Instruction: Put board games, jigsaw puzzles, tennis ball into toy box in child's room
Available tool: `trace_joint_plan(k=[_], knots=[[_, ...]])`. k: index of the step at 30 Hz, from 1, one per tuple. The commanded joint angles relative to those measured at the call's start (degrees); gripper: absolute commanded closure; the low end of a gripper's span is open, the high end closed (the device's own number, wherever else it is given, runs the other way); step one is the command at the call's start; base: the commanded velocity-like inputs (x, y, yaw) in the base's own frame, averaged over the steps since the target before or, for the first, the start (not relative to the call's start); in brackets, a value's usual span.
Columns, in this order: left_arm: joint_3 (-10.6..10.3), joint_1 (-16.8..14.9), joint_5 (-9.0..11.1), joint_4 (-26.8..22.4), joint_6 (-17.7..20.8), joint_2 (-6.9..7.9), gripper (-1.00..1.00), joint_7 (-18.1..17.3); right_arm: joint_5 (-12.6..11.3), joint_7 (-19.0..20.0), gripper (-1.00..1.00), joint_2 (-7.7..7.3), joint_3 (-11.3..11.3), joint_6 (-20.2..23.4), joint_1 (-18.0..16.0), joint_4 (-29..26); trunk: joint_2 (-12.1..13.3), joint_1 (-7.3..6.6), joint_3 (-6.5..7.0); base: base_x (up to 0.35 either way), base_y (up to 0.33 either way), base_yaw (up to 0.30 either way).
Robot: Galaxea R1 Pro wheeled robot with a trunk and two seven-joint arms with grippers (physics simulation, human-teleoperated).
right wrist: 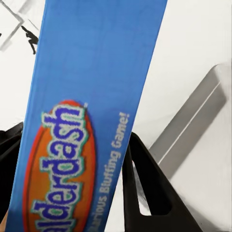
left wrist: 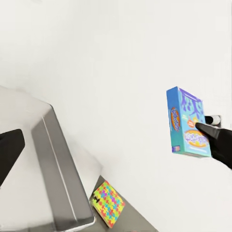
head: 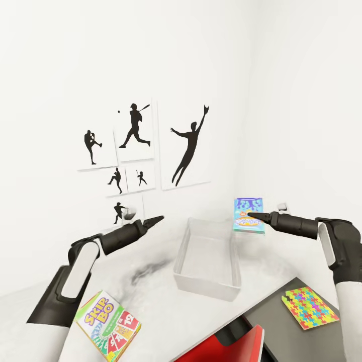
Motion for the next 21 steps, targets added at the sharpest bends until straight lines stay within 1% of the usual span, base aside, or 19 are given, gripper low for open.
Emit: trace_joint_plan(k=[1,2,4,6,7,11,12,14,15,16,19,20,21], knots=[[0.37,0.37,0.31,-1.76,0.63,-0.25,-1.0,1.36,-0.28,-1.38,1.0,0.18,0.01,0.48,-0.99,0.8,-0.03,0.03,-0.03,0.0,0.0,0.0],[0.37,0.37,0.31,-1.76,0.63,-0.25,-1.0,1.36,-0.28,-1.38,1.0,0.18,0.01,0.48,-0.99,0.8,-0.03,0.03,-0.03,0.0,0.0,0.0],[0.83,1.18,1.72,-4.69,1.29,-1.0,-1.0,4.83,-0.25,-5.49,1.0,1.14,0.04,0.48,-2.69,2.3,-0.03,0.03,-0.03,0.0,0.0,0.0],[0.83,1.73,3.91,-6.81,1.78,-2.11,-1.0,8.94,-0.3,-11.03,1.0,3.04,0.04,0.48,-4.2,3.88,-0.03,0.03,-0.03,0.0,0.0,0.0],[0.83,1.73,3.91,-6.81,1.78,-2.11,-1.0,8.94,-0.3,-11.03,1.0,3.04,0.04,0.48,-4.2,3.88,-0.03,0.03,-0.03,0.0,0.0,0.0],[-0.64,2.32,8.74,-9.64,2.34,-4.96,-1.0,17.64,-0.5,-22.24,1.0,7.01,-0.01,0.48,-6.79,8.47,-0.03,0.03,-0.03,0.0,0.0,0.0],[-0.64,2.32,8.74,-9.64,2.34,-4.96,-1.0,17.64,-0.5,-22.24,1.0,7.01,-0.01,0.48,-6.79,8.47,-0.03,0.03,-0.03,0.0,0.0,0.0],[-1.31,2.34,10.61,-10.4,2.47,-6.03,-1.0,21.85,-0.49,-26.5,1.0,8.58,0.03,0.48,-8.64,11.67,-0.03,0.03,-0.03,0.0,0.0,0.0],[-1.31,2.34,10.61,-10.4,2.47,-6.03,-1.0,21.85,-0.49,-26.5,1.0,8.58,0.03,0.48,-8.64,11.67,-0.03,0.03,-0.03,0.0,0.0,0.0],[-1.59,2.31,11.45,-10.67,2.5,-6.43,-1.0,23.87,-0.44,-28.25,1.0,9.35,0.04,-0.07,-9.76,13.66,-0.03,0.03,-0.03,0.0,0.0,0.0],[-2.13,2.17,13.96,-11.2,2.57,-7.22,-1.0,29.44,-0.34,-32.63,1.0,11.16,0.05,-3.84,-13.72,20.98,-0.03,0.03,-0.03,0.0,0.0,0.0],[-2.13,2.17,13.96,-11.2,2.57,-7.22,-1.0,29.44,-0.34,-32.63,1.0,11.16,0.05,-3.84,-13.72,20.98,-0.03,0.03,-0.03,0.0,0.0,0.0],[-2.21,2.14,14.8,-11.31,2.59,-7.38,-1.0,31.02,-0.34,-33.91,1.0,11.52,0.05,-5.1,-15.23,23.52,-0.03,0.03,-0.03,0.0,0.0,0.0]])
